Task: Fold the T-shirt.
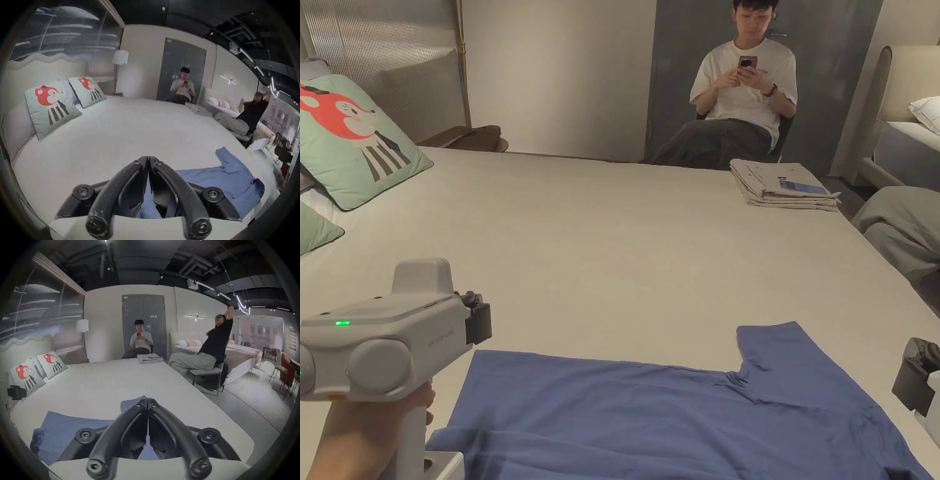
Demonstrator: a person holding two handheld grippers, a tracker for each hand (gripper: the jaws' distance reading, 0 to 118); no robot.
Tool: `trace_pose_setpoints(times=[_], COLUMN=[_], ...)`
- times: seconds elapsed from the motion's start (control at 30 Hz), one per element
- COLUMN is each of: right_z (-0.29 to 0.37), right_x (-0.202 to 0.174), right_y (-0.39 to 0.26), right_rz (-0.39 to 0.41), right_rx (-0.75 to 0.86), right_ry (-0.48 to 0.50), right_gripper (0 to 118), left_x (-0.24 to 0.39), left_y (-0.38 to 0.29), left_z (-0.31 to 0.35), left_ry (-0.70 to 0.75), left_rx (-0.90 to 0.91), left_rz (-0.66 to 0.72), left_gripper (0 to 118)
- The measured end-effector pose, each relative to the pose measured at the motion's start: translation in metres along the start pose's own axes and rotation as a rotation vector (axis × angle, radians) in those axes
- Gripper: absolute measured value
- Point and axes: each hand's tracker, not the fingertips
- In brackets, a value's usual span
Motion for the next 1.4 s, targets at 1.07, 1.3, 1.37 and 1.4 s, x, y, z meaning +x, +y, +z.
trace_pose_setpoints(times=[1.07,1.3,1.37,1.4], right_z=[-0.229,-0.228,-0.216,-0.21], right_x=[0.063,0.052,0.05,0.049], right_y=[-0.055,-0.055,-0.046,-0.038], right_rz=[0.029,0.04,0.053,0.074], right_rx=[-0.787,-0.749,-0.707,-0.677], right_ry=[-0.14,-0.058,-0.061,-0.057], right_gripper=[98,18,3,3], left_x=[-0.011,-0.016,-0.019,-0.021], left_y=[-0.028,-0.024,-0.02,-0.017], left_z=[-0.157,-0.151,-0.147,-0.143], left_ry=[0.062,0.091,0.096,0.095], left_rx=[-0.384,-0.382,-0.377,-0.371], left_rz=[-0.037,-0.032,-0.025,-0.021], left_gripper=[3,3,3,3])
